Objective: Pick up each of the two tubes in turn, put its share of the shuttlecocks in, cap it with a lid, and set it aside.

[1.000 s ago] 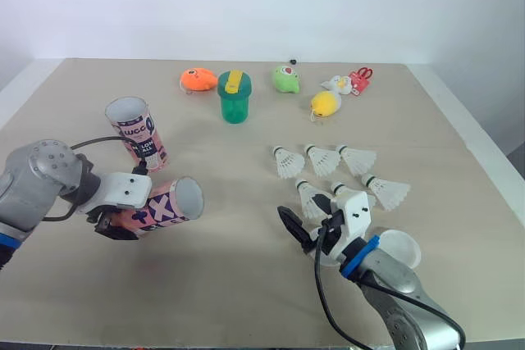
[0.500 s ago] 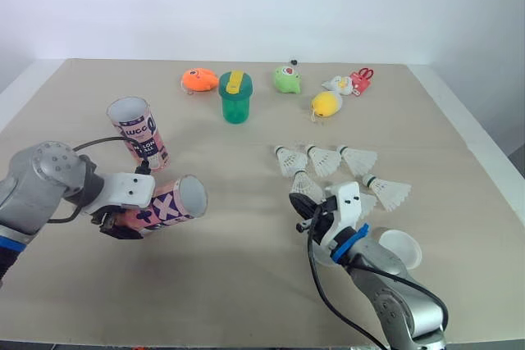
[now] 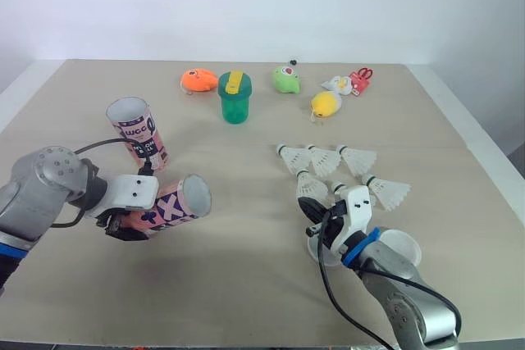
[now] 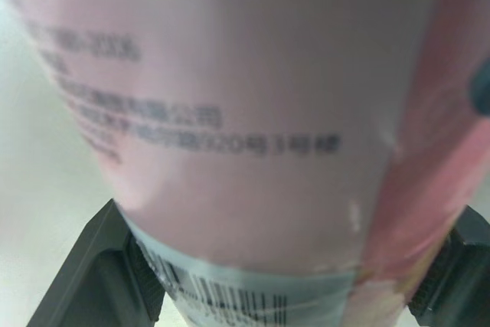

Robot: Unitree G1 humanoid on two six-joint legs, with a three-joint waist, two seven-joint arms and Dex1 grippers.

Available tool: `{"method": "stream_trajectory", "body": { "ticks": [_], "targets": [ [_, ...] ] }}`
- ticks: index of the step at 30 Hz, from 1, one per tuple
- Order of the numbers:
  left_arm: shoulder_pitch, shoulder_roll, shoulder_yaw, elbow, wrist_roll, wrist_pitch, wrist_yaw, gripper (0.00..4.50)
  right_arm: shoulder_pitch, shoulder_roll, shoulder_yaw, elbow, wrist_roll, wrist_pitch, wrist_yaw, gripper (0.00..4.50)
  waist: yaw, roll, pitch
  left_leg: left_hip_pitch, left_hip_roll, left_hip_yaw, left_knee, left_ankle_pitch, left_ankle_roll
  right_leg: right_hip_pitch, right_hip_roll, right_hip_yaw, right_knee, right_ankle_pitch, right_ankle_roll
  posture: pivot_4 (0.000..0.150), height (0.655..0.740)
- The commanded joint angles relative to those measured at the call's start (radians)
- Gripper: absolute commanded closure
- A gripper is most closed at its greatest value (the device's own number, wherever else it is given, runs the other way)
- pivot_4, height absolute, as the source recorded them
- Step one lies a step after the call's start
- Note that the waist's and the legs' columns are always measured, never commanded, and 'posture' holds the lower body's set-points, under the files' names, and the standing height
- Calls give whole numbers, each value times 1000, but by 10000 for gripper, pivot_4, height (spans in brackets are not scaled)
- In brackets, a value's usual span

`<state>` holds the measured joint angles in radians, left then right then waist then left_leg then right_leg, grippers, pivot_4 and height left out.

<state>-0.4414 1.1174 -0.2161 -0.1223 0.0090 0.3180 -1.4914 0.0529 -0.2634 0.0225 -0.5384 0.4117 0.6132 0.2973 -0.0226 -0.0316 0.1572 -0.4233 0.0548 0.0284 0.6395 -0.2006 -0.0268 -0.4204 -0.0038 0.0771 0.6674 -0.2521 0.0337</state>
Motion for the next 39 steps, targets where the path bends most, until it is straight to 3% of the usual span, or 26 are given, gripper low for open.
{"method": "stream_trajectory", "body": {
  "ticks": [1,9,39],
  "targets": [
    [14,-12,0,-31,-24,16,2,10577,-42,24,-12,-51,28,29,-32,36360,0,0,0,0,0,0,0,0,0,0,0,0,0,0,0,1500,7400],
    [21,-13,0,-45,-33,28,10,10577,-76,46,-24,-45,26,108,-105,805,0,0,0,0,0,0,0,0,0,0,0,0,0,1,2,1500,7400],
    [38,-28,8,-81,-52,63,29,10577,-176,214,-88,108,12,79,-237,805,-1,1,0,0,-1,0,0,1,1,0,0,1,0,2,2,1500,7400]
  ]
}}
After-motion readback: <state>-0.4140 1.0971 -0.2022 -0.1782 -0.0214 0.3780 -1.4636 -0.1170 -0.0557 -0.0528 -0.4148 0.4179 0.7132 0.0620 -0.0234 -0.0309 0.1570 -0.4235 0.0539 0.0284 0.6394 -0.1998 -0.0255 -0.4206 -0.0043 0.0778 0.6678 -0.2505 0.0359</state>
